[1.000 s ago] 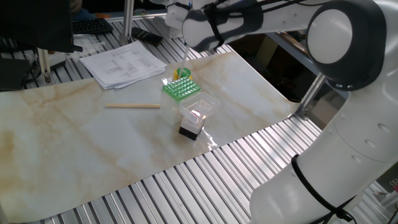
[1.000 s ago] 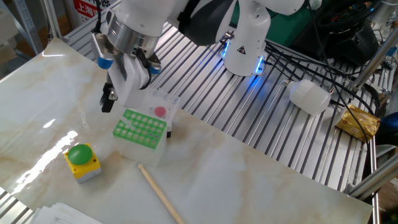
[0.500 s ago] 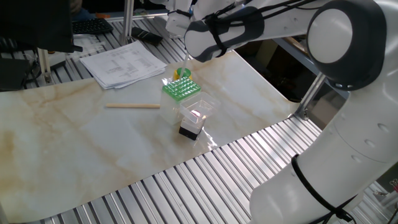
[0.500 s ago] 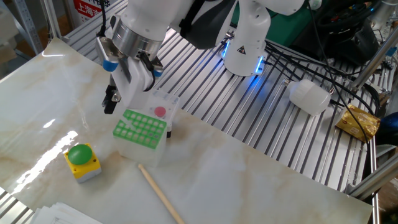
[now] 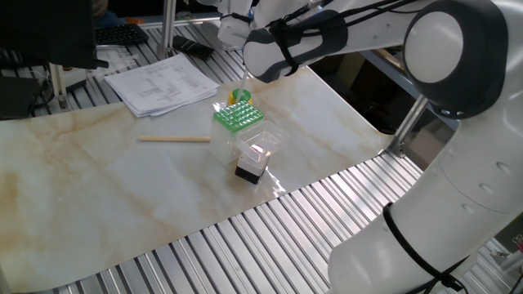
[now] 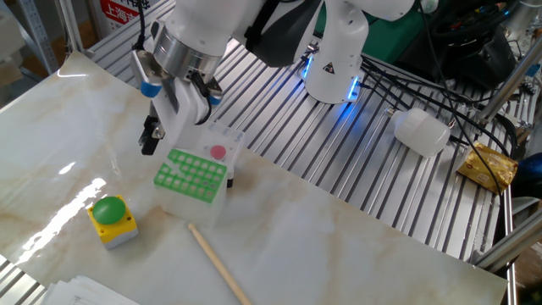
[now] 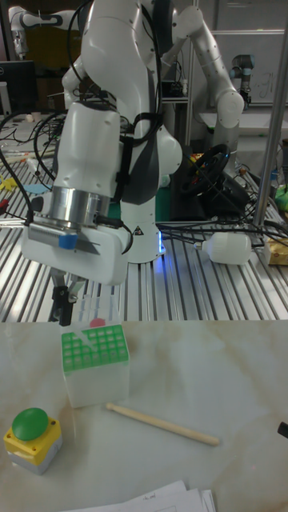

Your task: Insert a large pipette tip into the holder for large pipette tips

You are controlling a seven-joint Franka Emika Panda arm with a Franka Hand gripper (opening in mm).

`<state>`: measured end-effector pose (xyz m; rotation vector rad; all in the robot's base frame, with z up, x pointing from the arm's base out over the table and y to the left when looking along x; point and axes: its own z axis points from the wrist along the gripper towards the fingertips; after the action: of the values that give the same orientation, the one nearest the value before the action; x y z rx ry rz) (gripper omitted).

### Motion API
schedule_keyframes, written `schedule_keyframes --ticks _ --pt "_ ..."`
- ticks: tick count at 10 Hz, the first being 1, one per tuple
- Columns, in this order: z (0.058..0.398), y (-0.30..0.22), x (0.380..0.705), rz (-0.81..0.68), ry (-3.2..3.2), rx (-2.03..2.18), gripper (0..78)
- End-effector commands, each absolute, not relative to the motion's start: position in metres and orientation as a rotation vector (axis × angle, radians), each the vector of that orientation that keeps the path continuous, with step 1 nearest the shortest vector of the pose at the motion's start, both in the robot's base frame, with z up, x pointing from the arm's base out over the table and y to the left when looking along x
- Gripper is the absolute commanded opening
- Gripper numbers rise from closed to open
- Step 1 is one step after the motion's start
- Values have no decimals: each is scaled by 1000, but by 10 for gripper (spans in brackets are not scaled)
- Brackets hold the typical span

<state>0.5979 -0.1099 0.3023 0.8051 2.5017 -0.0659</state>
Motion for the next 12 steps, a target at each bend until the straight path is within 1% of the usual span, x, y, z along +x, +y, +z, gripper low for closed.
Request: schedule_keyframes --ticks 1,12 --pt "305 -112 601 -64 2501 810 12" --pt "302 -108 606 -57 2494 817 12"
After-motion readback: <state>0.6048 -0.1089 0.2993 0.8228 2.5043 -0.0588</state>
